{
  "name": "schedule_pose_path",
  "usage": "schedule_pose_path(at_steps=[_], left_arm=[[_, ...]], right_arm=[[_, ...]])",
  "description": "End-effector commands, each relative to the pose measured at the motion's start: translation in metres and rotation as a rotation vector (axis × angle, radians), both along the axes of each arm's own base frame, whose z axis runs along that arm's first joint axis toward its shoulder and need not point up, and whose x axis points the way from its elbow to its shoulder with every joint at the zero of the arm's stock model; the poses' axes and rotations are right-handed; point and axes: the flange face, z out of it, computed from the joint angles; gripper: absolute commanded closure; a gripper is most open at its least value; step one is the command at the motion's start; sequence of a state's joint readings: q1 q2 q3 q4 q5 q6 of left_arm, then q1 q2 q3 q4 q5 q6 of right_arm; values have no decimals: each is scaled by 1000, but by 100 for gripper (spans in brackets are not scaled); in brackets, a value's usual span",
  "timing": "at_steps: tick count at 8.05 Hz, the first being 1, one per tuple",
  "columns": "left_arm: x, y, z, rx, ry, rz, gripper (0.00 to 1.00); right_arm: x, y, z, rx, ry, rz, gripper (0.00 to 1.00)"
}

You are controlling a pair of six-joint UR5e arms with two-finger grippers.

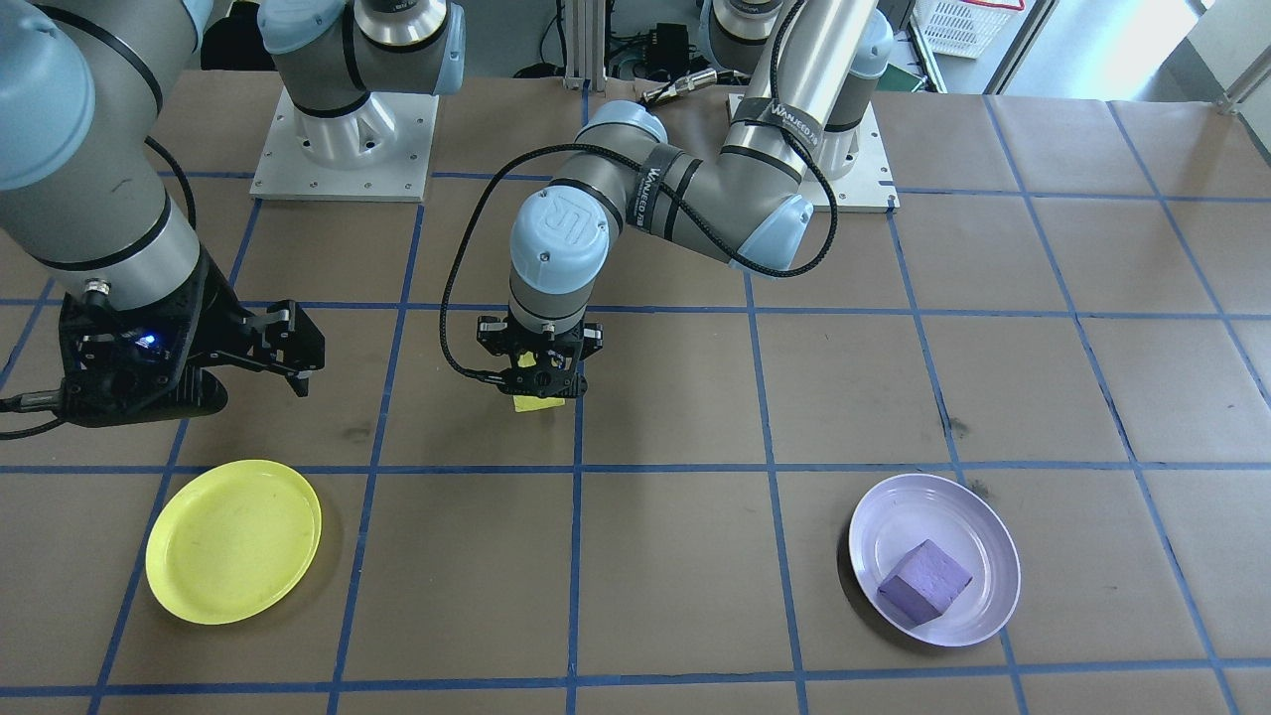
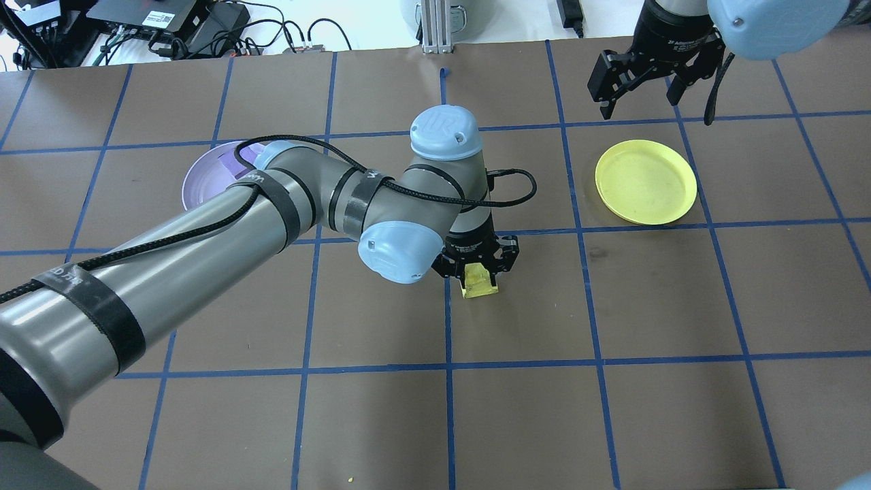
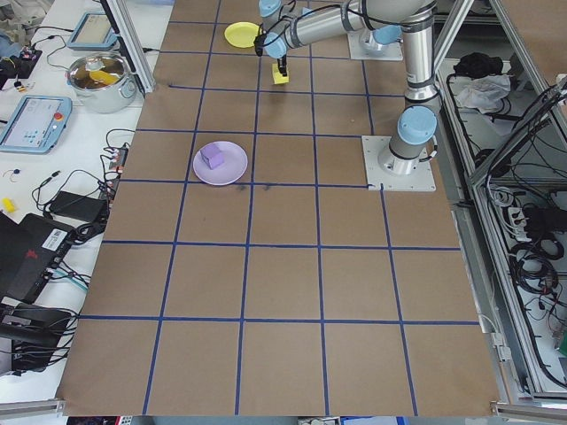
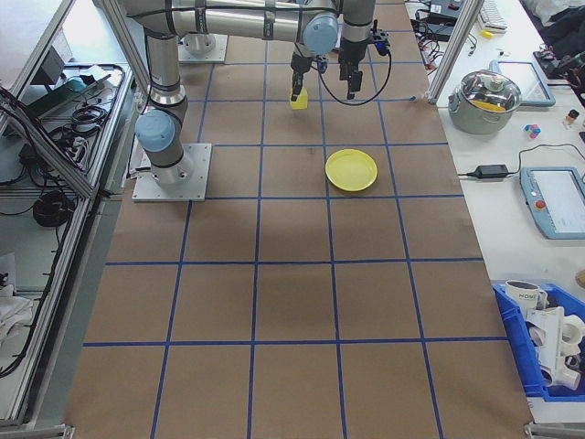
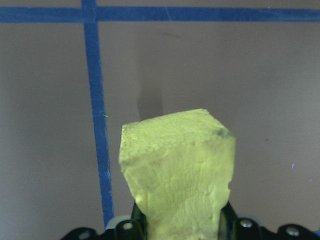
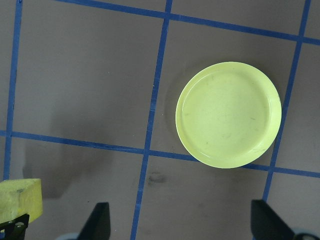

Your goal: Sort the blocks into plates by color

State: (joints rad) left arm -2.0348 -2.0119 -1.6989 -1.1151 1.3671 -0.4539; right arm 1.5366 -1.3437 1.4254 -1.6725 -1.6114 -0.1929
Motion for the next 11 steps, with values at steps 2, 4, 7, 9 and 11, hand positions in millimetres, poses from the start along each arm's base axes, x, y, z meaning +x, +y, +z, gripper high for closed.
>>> schedule_pose_path(at_steps=[2,4,7,9,11], left_arm=[[-11,9,-13,1,8,-135,100],[-13,5,-19,-34,21,-140,20],[-6,-10,-1,-89,45,-123,12],[26,-21,32,-75,39,-80,14],[104,-47,78,-72,45,-65,15]], right_arm=[[-3,4,-8,19,29,-7,0],[-4,5,-13,21,31,-10,0],[-3,5,-15,28,29,-16,0],[1,9,-16,44,19,10,0],[1,15,-11,39,12,68,0]])
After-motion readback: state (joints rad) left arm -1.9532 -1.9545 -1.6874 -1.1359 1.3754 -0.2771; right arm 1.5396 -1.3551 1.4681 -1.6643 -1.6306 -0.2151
